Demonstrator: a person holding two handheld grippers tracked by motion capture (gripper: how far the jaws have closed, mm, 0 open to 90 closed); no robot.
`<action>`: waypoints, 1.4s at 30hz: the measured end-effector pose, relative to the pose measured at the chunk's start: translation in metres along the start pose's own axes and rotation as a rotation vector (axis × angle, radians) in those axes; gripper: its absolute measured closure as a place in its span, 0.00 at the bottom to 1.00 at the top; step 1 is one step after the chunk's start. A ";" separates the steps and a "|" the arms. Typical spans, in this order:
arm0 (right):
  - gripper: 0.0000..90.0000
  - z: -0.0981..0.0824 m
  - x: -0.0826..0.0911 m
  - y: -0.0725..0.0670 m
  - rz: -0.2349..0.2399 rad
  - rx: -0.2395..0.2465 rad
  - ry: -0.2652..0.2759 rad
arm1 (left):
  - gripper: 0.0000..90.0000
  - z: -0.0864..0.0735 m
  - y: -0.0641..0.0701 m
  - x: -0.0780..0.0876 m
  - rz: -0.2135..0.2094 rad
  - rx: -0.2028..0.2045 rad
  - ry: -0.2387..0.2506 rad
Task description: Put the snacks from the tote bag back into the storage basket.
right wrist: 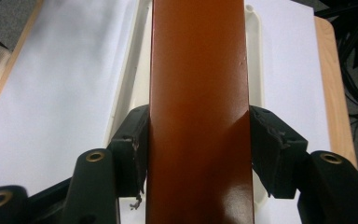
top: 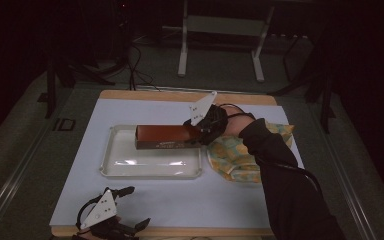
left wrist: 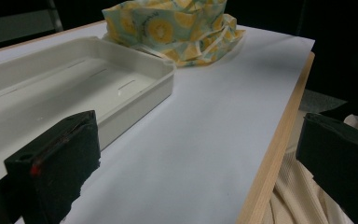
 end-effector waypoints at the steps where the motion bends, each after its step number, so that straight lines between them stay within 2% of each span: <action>1: 0.48 0.000 -0.003 0.000 0.001 0.003 -0.001 | 0.00 0.000 0.000 0.000 0.000 -0.001 -0.002; 5: 0.48 -0.003 -0.016 0.000 0.004 0.001 -0.007 | 0.00 0.000 0.000 0.000 -0.001 -0.002 -0.002; 9: 0.48 -0.008 -0.028 0.000 0.019 -0.019 0.010 | 0.00 0.000 0.000 0.000 -0.002 -0.002 -0.003; 27: 0.48 -0.030 -0.083 -0.004 0.047 -0.049 -0.051 | 0.00 -0.001 0.001 -0.001 -0.007 -0.007 -0.009; 33: 0.48 -0.042 -0.096 -0.004 0.050 -0.064 -0.081 | 0.00 -0.001 0.001 -0.001 -0.008 -0.007 -0.009; 42: 0.48 -0.045 -0.106 -0.003 0.045 -0.070 -0.105 | 0.00 -0.001 0.001 -0.001 -0.011 -0.006 -0.011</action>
Point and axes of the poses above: each handheld gripper's, and its own axes: x roughly backward along the jaws, z roughly out of its top, y roughly to its right, the point moved 8 cm from there along -x, roughly forward along the jaws, and after that the axes turned 10 degrees about -y, right-handed, at the moved point
